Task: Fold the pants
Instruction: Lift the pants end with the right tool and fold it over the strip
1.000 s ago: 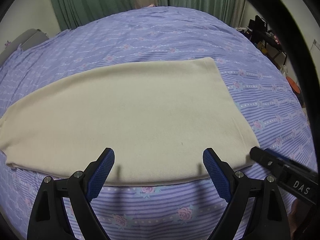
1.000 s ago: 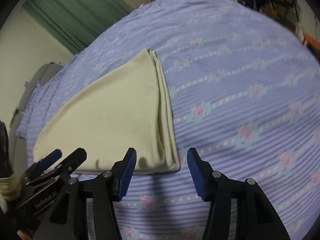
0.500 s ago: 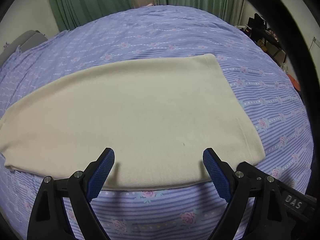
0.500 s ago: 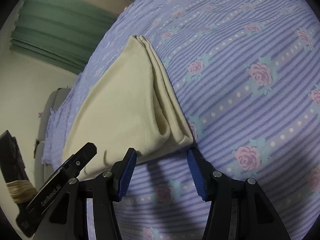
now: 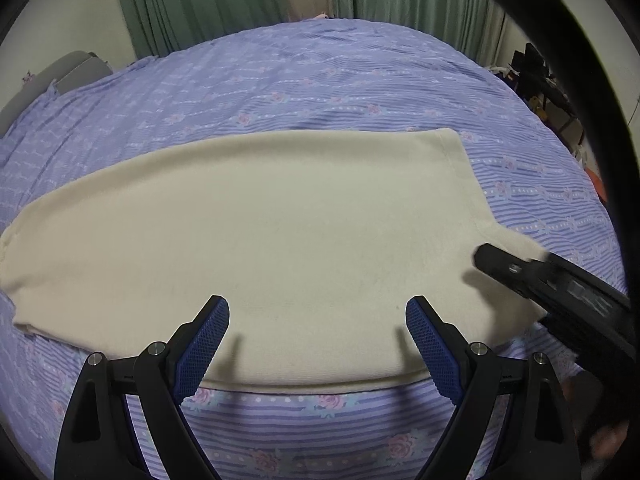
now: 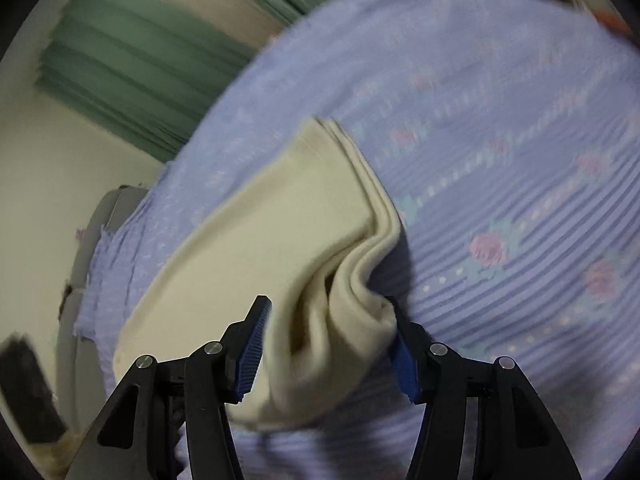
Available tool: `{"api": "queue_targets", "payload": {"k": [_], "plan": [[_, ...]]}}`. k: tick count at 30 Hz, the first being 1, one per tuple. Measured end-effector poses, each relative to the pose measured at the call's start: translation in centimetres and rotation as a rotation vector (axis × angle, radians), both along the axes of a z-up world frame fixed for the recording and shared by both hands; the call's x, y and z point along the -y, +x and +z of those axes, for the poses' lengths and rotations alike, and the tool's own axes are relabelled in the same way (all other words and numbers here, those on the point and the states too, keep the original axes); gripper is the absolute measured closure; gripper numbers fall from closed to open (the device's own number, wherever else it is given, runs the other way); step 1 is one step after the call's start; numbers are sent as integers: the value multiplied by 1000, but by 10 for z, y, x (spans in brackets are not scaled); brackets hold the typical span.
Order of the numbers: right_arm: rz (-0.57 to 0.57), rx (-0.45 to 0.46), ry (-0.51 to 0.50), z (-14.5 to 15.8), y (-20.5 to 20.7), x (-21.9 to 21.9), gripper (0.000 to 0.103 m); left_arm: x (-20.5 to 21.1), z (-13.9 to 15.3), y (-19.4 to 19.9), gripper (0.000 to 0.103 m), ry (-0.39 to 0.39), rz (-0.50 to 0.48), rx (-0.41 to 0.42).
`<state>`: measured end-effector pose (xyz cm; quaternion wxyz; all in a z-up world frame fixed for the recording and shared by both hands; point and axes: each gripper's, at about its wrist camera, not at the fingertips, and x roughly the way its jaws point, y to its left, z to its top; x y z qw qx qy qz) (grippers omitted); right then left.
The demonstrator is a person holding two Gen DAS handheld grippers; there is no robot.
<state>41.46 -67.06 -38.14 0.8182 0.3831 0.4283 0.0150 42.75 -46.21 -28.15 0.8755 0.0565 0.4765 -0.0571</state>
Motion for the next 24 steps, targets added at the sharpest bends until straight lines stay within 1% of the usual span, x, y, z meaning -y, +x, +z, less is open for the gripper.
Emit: {"api": "queue_targets", "payload": {"k": [2,4,5,6,8,10,11,13,15,17,18,20,21,24], "plan": [[-34,-12,26,-9,7,5,48,0,1,-2,12,6,-5,-1],[-60,-21,14,-6,13,6,60,-2,2,-5,12,22,-7,-4],[-61,-39,7,-6,17,5,69,-5,4,-5,12,29,0,-4],[-46,-73,0,-4,22,4,74,-8,5,-6,12,30,9,-6],[-39,-70,-4,6,23,1,75,-18,12,-5,12,19,42,-12],[-22,-27,-65,30,25,-9,76,-30,18,-6,12,1,79,-13],[-7,-4,-115,47,26,-18,76,-37,22,-6,12,-10,97,-13],[24,34,-176,73,30,-32,76,-53,32,-5,12,-45,134,-19],[63,67,-244,104,38,-54,76,-72,43,-6,12,-72,157,-34],[89,94,-270,127,41,-67,76,-93,58,-7,12,-88,171,-32],[106,109,-286,143,44,-81,76,-105,67,-8,12,-97,177,-28],[127,134,-310,164,35,-94,76,-136,84,-9,12,-130,190,-19],[140,145,-335,180,36,-112,76,-147,90,-9,12,-137,193,-19],[176,168,-382,206,29,-151,76,-202,112,-9,12,-151,198,-8]]}}
